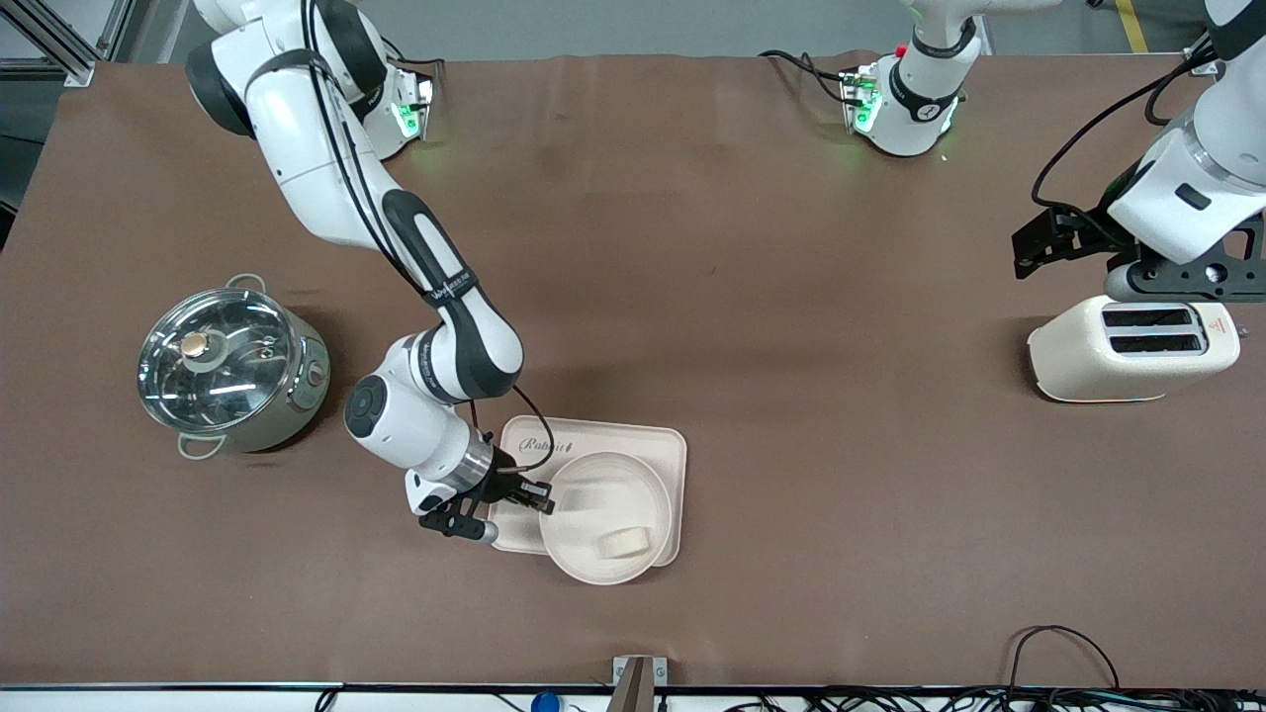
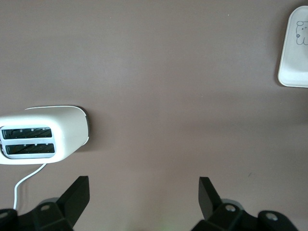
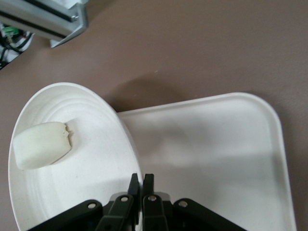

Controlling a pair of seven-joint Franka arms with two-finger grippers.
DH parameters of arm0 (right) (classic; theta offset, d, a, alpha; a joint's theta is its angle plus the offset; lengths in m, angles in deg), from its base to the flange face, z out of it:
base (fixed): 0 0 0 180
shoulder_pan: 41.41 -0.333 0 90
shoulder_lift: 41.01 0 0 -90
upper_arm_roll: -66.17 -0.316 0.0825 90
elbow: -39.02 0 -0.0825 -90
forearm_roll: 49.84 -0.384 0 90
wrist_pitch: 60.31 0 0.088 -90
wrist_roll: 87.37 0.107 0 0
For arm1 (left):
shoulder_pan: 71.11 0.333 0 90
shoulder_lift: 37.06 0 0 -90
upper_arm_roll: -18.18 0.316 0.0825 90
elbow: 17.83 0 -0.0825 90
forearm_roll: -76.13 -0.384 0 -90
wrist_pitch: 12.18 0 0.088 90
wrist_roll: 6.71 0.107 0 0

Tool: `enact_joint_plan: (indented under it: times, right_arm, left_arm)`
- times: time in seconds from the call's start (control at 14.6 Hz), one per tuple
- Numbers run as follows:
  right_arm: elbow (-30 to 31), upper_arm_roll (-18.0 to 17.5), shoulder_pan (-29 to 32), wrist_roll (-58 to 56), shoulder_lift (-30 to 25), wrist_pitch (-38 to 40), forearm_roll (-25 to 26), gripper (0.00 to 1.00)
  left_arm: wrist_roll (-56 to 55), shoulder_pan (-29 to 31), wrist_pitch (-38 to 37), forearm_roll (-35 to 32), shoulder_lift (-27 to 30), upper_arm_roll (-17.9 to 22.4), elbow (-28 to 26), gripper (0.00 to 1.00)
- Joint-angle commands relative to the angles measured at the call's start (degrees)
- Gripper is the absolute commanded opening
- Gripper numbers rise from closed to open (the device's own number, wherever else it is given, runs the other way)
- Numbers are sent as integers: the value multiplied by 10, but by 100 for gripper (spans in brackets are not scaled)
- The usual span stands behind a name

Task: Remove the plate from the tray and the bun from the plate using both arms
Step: 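Lift the plate off the tray while the left gripper reaches in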

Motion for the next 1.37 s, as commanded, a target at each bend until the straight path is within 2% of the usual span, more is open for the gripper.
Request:
enact_joint_plan:
  times: [0.0,0.07,0.14,0.34,0.55,0.68,0.89,1.16,1.3]
  right_arm:
    - [74,-12,7,-8,-84,51,-11,0]
    - [120,-12,-5,-10,-114,24,-11,0]
    - [190,-12,-27,-10,-161,-24,-10,0]
    - [347,-13,-59,-8,-259,-74,-12,0]
    - [469,-26,-75,-9,-319,-123,-43,0]
    - [514,-43,-77,-9,-333,-161,-54,0]
    - [541,-55,-77,-10,-320,-223,-59,0]
    - [544,-55,-80,-23,-300,-232,-59,0]
    - [545,-55,-81,-28,-287,-237,-59,0]
  left_arm:
    - [5,1,-5,8,3,0,4,100]
    - [0,1,-5,10,5,-1,3,100]
    - [-2,-1,-5,10,5,-2,3,100]
    - [-6,-6,-5,11,3,-14,-1,100]
    - [-67,-7,13,35,0,-39,-28,100]
    - [-106,-8,47,44,0,-62,-55,100]
    - [-183,-8,95,44,-6,-103,-95,100]
    - [-334,-16,162,41,-67,-171,-101,100]
    - [-446,-49,203,37,-107,-179,-101,100]
